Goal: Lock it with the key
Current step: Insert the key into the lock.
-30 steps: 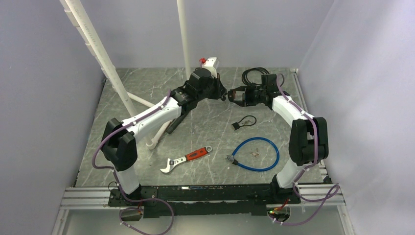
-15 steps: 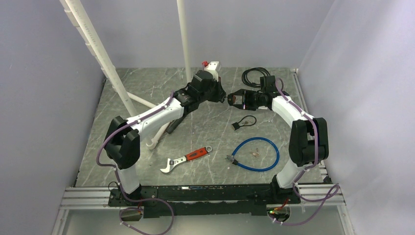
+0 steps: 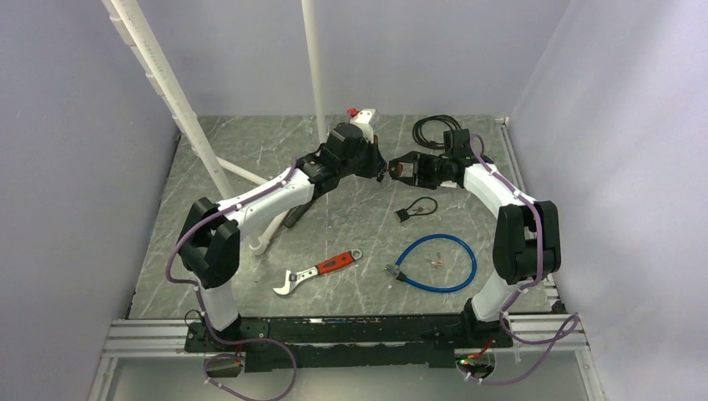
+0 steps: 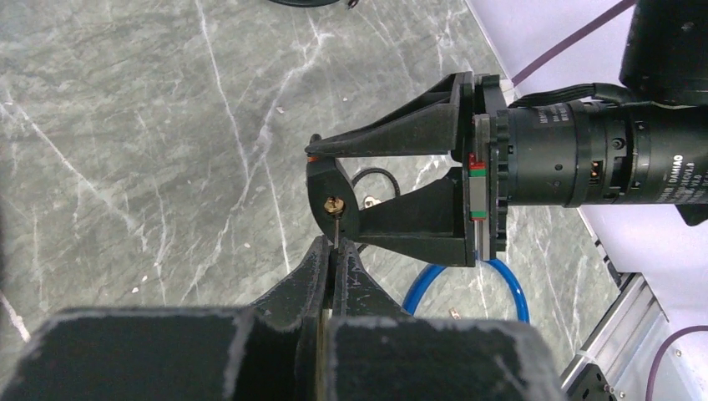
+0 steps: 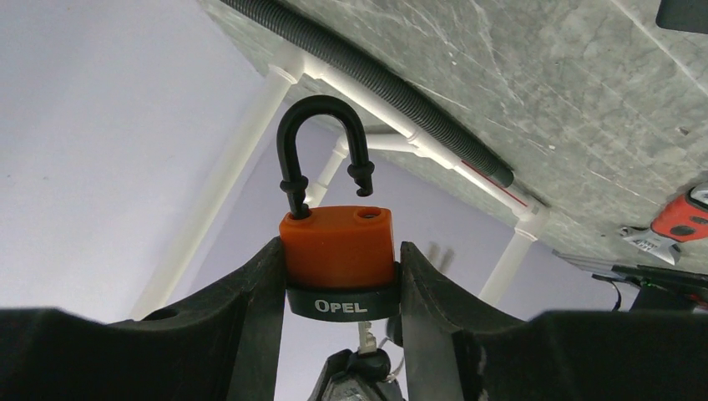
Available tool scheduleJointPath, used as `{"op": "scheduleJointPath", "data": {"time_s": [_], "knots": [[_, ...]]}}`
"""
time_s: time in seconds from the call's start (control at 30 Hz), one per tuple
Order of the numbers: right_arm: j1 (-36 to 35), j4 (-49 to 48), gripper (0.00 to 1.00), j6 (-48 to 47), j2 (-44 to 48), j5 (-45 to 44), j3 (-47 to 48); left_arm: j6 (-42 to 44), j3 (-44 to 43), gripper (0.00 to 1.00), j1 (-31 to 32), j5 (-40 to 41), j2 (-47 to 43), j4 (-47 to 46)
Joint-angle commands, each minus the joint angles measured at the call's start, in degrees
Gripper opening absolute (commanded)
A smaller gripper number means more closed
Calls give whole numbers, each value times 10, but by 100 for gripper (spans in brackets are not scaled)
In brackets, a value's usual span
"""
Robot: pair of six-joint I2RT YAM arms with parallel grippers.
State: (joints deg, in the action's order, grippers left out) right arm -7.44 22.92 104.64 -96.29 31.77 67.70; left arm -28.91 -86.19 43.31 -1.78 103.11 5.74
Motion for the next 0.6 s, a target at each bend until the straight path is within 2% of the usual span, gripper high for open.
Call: {"op": "scheduleJointPath", "data": {"time_s": [0.0,0.57], "knots": [[-3,-41,0,12,33,4,20,15,0,0,-1,-23,3,-39],[-21,-42,0,13,51,13,-13,16,-7,0,-12,11,10,-25]]}}
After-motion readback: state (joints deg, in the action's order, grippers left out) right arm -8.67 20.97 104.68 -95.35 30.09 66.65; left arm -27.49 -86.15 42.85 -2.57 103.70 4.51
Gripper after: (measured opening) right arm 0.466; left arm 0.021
